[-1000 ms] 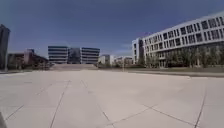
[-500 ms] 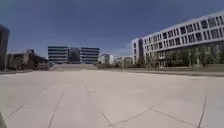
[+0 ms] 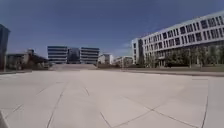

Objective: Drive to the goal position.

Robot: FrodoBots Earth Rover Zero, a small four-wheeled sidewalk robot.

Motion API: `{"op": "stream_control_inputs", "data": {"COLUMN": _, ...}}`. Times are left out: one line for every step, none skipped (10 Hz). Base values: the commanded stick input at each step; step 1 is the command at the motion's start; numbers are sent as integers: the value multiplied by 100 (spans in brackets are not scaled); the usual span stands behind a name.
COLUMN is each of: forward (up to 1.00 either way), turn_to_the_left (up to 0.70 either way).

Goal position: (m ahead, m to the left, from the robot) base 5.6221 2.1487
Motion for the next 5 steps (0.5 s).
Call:
{"op": "stream_control_inputs", "data": {"forward": 9, "turn_to_the_left": -5}}
{"op": "stream_control_inputs", "data": {"forward": 9, "turn_to_the_left": -5}}
{"op": "stream_control_inputs", "data": {"forward": 9, "turn_to_the_left": -5}}
{"op": "stream_control_inputs", "data": {"forward": 9, "turn_to_the_left": -5}}
{"op": "stream_control_inputs", "data": {"forward": 9, "turn_to_the_left": -5}}
